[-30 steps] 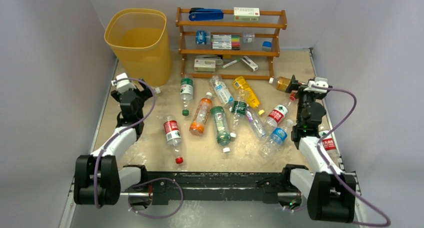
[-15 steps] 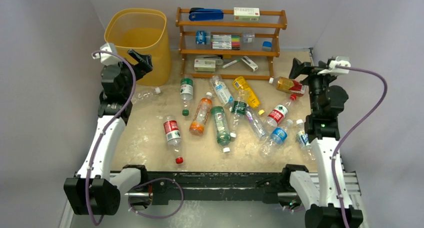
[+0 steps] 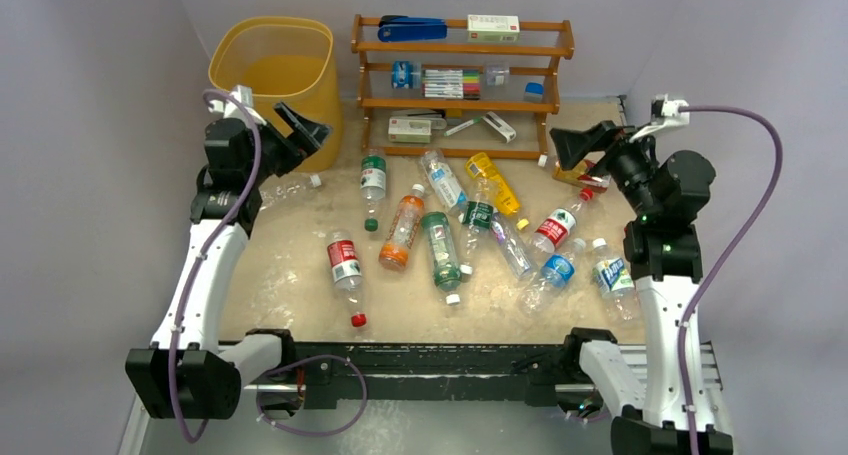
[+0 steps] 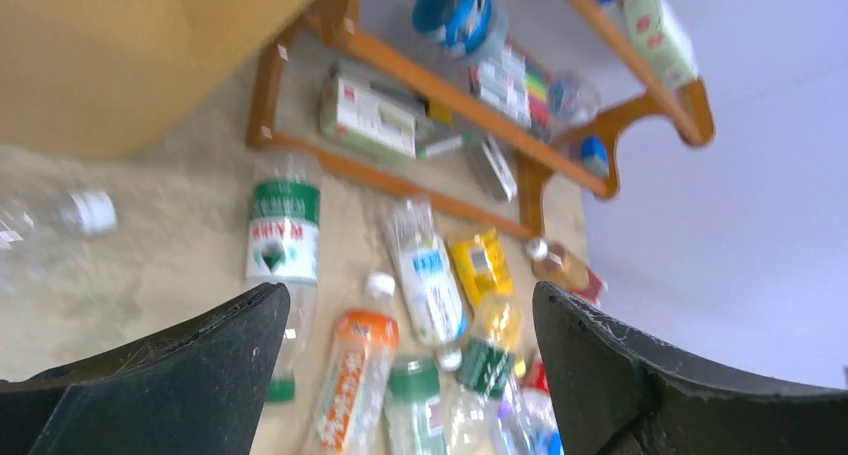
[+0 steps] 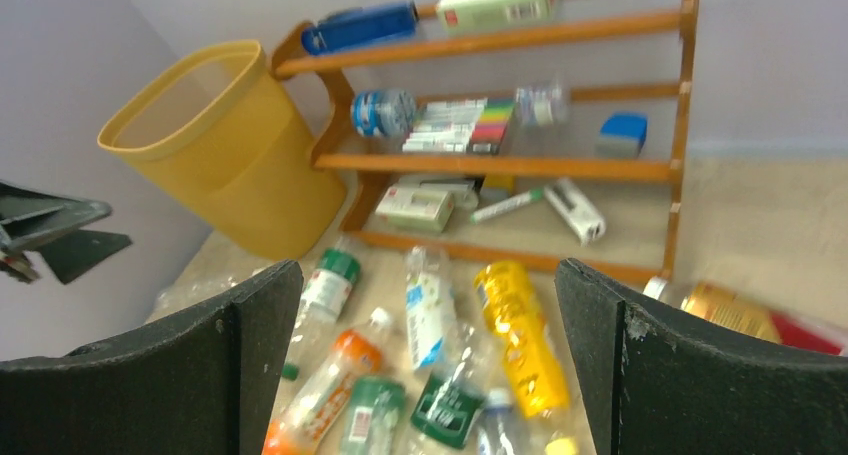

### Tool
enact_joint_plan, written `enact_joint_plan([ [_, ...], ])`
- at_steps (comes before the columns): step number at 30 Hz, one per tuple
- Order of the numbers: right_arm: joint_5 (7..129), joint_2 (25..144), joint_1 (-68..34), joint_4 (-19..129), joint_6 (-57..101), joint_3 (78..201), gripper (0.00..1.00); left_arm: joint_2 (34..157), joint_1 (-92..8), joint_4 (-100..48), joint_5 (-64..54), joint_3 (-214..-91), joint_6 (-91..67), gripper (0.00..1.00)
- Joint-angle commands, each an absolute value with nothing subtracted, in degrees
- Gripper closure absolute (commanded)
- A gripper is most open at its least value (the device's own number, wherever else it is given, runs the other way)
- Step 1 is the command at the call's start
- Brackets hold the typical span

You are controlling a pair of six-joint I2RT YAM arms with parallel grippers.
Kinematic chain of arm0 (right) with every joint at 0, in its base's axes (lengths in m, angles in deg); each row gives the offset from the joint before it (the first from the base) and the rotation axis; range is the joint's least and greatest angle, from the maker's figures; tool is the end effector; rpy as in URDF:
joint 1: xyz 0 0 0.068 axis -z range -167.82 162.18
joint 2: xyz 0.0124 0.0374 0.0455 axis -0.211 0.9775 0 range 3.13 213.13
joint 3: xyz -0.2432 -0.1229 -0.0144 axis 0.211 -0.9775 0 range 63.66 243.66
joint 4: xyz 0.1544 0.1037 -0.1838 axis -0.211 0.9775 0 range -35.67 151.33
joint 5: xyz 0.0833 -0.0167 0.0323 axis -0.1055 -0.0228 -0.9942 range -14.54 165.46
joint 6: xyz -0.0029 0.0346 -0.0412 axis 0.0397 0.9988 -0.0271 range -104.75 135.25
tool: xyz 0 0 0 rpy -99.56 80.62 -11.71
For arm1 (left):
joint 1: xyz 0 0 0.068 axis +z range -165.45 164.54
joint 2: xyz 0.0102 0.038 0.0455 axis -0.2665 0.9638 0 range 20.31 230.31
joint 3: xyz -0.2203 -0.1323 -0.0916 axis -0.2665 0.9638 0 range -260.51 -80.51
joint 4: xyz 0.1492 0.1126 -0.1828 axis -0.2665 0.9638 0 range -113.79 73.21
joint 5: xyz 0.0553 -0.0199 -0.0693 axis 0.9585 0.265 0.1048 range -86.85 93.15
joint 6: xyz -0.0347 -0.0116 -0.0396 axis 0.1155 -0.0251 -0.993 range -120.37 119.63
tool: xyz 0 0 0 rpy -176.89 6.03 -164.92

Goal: Put the plastic bottles in the bin
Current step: Pick up the plastic bottle at the center of the board.

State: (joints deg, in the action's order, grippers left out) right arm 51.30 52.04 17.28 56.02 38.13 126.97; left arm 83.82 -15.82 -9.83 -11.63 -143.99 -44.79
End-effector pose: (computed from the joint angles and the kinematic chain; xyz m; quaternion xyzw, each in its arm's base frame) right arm 0.1733 -0.0008 0.4550 -0.0110 0.6320 0.2471 0.7344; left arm 0.2524 -0.0107 0.3834 -0.2196 0.7541 -0.3263 0.5260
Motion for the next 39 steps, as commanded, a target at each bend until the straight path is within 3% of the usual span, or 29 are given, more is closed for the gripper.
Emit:
enact_joint_plan([
  [1, 50.2, 48.0, 17.2, 59.6, 45.1, 122.9, 0.0, 84.1, -15.5, -13.9, -24.5, -138.2, -48.5, 0.08],
  [6, 46.7, 50.8, 17.2, 58.9, 43.4, 121.4, 0.0, 80.4, -17.2, -21.4, -23.6, -131.7, -52.1, 0.08],
  [13, 43.7, 62.0, 16.1, 50.4, 46.8, 117.1, 0.0, 89.4, -30.9, -17.7, -12.7, -136.1, -47.3, 0.08],
  [23, 51.6, 78.8, -0.6, 51.1, 44.9, 125.6, 0.0, 98.9, -38.1, -9.3, 4.2, -145.9, -40.2, 0.07],
  [30, 58.9, 77.1, -9.2, 58.2, 40.4, 123.9, 0.0, 101.7, -38.1, -1.4, 5.3, -149.3, -37.2, 0.07],
  [39, 60.1, 70.0, -10.2, 60.2, 41.5, 116.0, 0.0, 102.1, -38.1, 3.5, 9.1, -153.3, -36.9, 0.07],
])
